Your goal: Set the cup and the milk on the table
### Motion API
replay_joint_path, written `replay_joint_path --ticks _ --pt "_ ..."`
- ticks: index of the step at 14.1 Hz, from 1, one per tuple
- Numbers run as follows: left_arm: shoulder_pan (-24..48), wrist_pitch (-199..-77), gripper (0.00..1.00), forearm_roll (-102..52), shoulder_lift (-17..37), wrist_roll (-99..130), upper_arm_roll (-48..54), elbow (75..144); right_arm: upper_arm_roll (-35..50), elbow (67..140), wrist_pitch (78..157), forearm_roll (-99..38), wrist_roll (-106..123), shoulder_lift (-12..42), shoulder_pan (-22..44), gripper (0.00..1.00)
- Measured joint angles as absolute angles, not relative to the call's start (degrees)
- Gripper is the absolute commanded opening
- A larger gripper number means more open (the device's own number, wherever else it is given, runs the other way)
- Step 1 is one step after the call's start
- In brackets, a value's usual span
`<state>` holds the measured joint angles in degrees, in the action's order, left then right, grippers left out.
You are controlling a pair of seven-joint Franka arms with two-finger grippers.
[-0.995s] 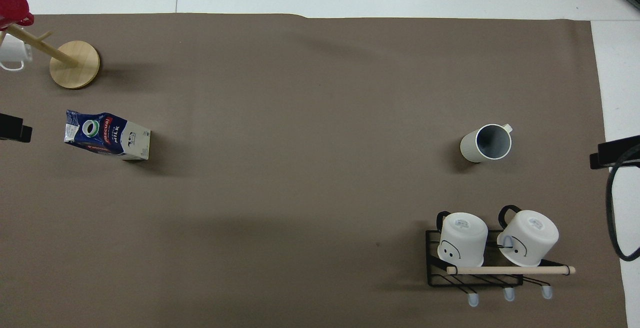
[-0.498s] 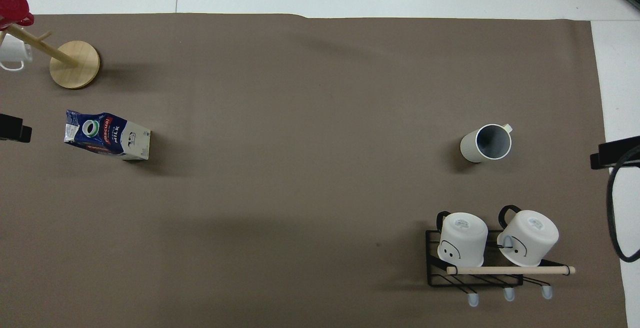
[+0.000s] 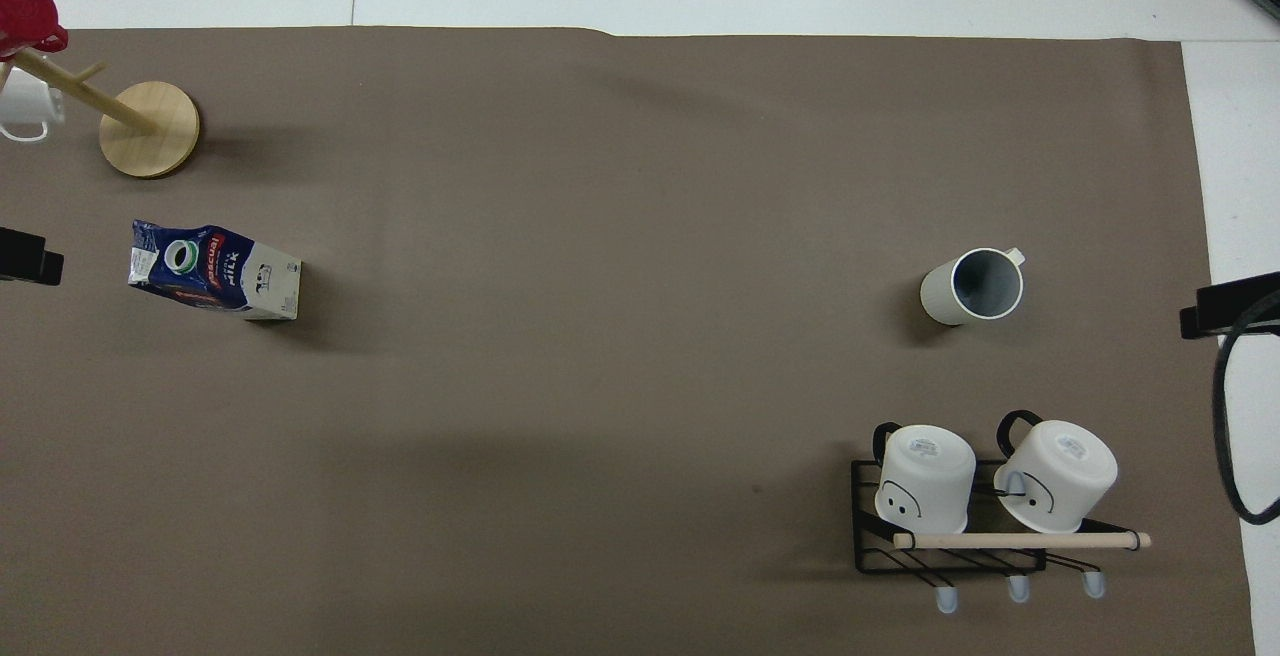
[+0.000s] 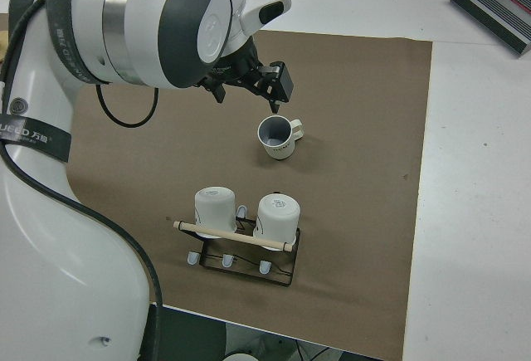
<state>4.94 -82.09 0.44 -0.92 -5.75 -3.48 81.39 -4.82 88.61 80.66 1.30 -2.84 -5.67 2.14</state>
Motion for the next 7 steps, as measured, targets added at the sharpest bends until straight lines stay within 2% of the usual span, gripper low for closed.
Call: replay_joint_path --ticks 7 --pt "4.94 -83.26 1.00 0.44 -0.92 -5.75 -3.51 81.39 -4.76 89.51 84.77 1.30 -2.79 -5.68 2.18 1.00"
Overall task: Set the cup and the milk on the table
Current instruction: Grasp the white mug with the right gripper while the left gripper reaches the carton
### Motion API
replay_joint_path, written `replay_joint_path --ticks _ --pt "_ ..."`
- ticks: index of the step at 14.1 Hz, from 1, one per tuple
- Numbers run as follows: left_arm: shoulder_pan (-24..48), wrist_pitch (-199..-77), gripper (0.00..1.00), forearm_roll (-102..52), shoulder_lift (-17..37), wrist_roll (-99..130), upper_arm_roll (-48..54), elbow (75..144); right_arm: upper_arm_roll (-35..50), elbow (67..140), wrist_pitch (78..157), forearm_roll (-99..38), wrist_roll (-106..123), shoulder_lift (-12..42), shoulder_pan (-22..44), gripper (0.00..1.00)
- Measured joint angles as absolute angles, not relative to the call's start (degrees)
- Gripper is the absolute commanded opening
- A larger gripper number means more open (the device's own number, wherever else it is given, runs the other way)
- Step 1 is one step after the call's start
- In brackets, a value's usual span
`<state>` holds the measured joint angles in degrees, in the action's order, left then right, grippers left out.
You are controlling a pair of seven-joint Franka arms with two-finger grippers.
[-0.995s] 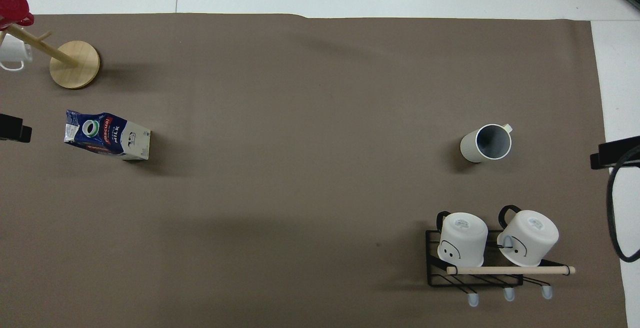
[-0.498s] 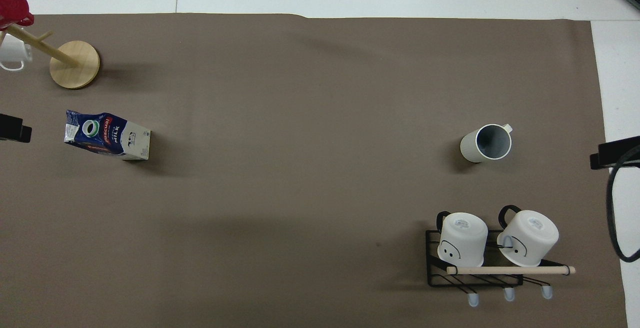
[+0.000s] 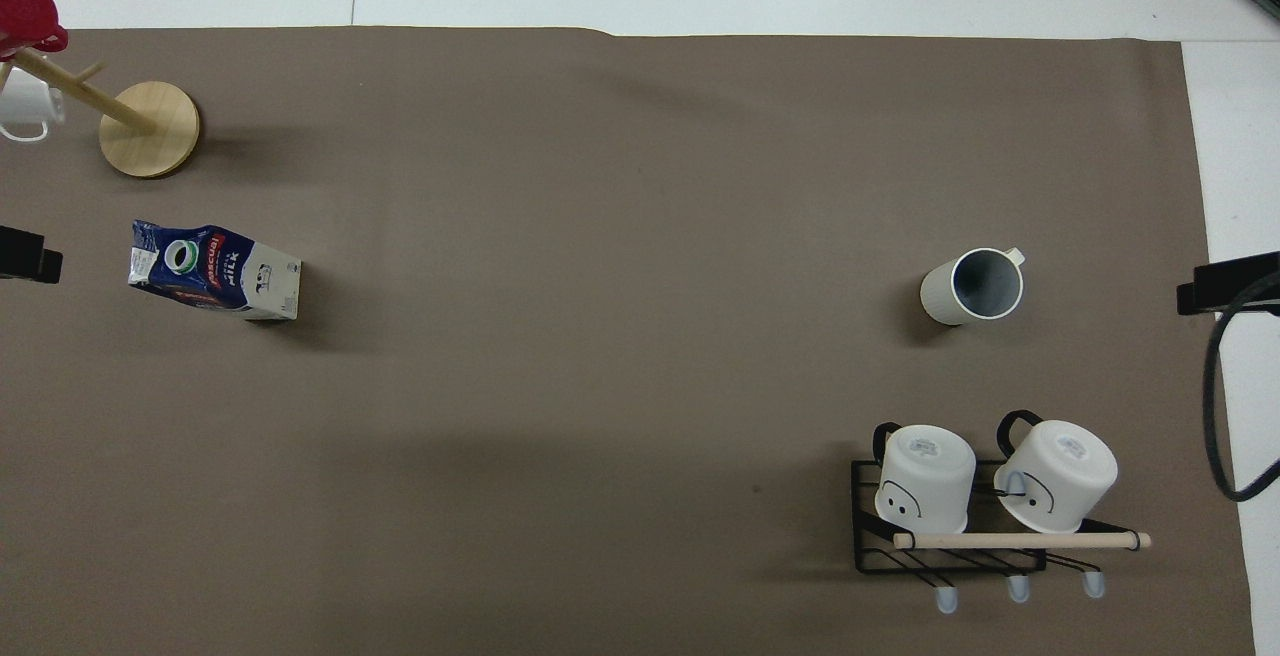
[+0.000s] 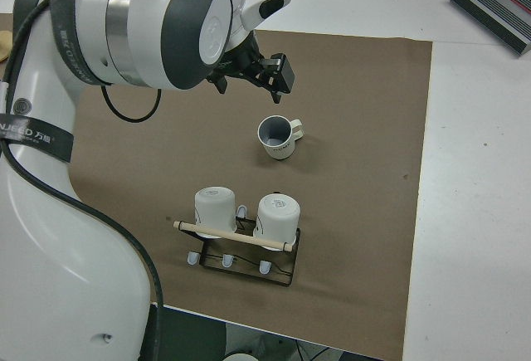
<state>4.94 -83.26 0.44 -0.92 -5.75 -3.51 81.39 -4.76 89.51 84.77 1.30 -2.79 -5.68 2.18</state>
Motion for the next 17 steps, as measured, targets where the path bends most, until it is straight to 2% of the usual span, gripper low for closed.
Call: replay_joint_path --ticks 3,8,14,17 --pt "4.92 -86.60 1.00 0.44 -0.90 -5.75 -3.61 81.50 -4.61 90.91 85.88 1.30 -2.79 -5.69 2.28 1.00" --pt "4.89 -93.68 1.00 0.44 -0.67 -5.75 -3.84 85.39 0.10 100.82 99.49 1.28 -3.83 -4.67 2.68 1.00" --pt "4.15 -105.33 1.00 0.44 3.23 -5.75 -4.12 93.36 0.50 109.74 113.53 1.39 -3.96 2.49 2.90 1.00" --pt "3.59 -109.63 1.00 0.44 5.04 -5.75 -4.22 96.04 0.50 114.89 119.94 1.48 -3.02 3.90 2.91 1.00"
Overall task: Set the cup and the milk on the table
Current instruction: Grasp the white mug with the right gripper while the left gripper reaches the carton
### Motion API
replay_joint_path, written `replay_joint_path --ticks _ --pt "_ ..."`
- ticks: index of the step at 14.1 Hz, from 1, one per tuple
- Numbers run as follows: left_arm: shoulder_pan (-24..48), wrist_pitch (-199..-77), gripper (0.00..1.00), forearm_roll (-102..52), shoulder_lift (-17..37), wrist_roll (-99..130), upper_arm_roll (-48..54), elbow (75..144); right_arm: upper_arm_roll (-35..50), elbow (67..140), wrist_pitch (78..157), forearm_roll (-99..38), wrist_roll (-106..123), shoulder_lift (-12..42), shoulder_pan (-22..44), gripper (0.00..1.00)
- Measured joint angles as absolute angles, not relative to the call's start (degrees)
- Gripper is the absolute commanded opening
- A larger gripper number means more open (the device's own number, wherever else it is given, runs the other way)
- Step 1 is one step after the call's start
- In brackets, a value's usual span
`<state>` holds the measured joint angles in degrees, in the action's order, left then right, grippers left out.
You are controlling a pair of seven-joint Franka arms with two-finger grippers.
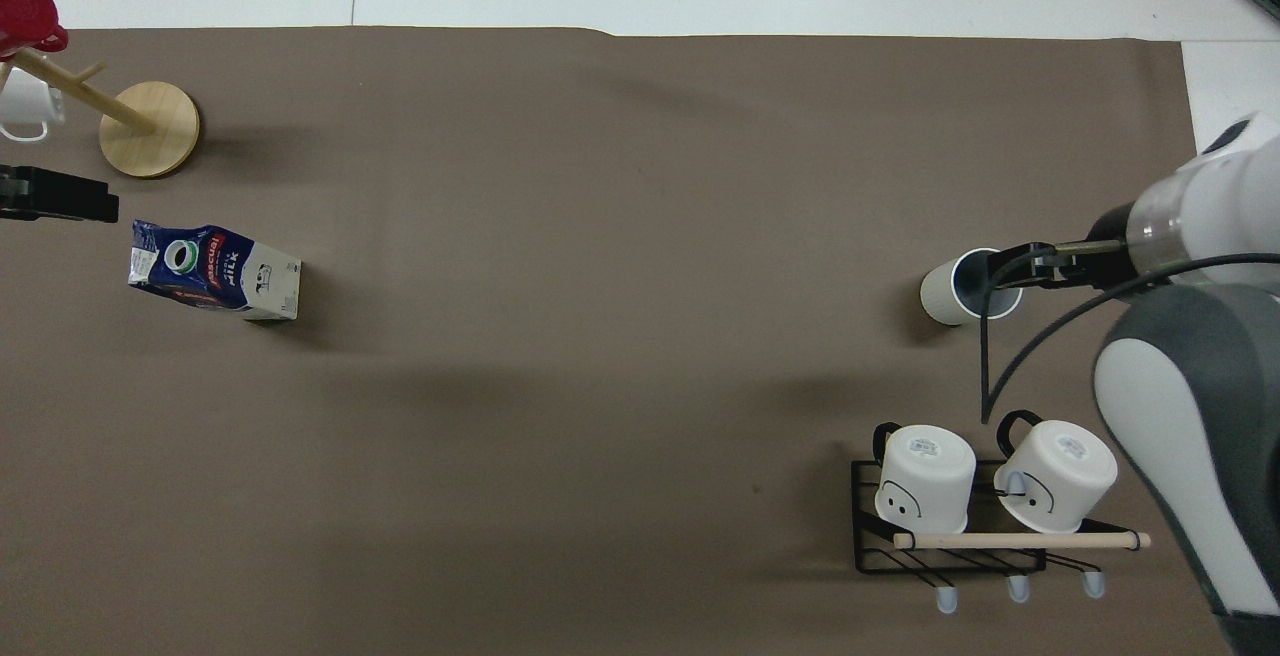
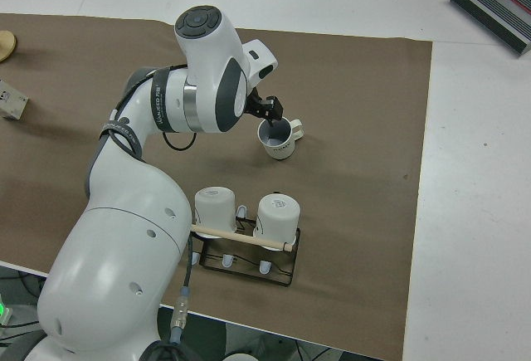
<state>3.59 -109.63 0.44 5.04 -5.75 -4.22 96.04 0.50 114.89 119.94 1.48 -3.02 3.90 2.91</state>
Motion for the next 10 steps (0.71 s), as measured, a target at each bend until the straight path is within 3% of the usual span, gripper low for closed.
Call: replay_joint_path --ticks 8,9,10 --pt "3.38 -115.78 1.00 0.44 5.93 -5.74 -4.09 104.81 0.33 121.83 130.78 1.52 4.26 6.86 2.68 1.00" --pt "3.41 -117.20 1.00 0.44 5.94 -5.71 -3.96 105.98 0.31 122.07 131.05 1.52 4.60 7.06 2.68 0.93" --pt "3.43 -118.48 1.00 0.44 5.96 -5.69 -3.86 107.18 0.29 122.27 131.36 1.52 4.79 7.35 2.67 0.80"
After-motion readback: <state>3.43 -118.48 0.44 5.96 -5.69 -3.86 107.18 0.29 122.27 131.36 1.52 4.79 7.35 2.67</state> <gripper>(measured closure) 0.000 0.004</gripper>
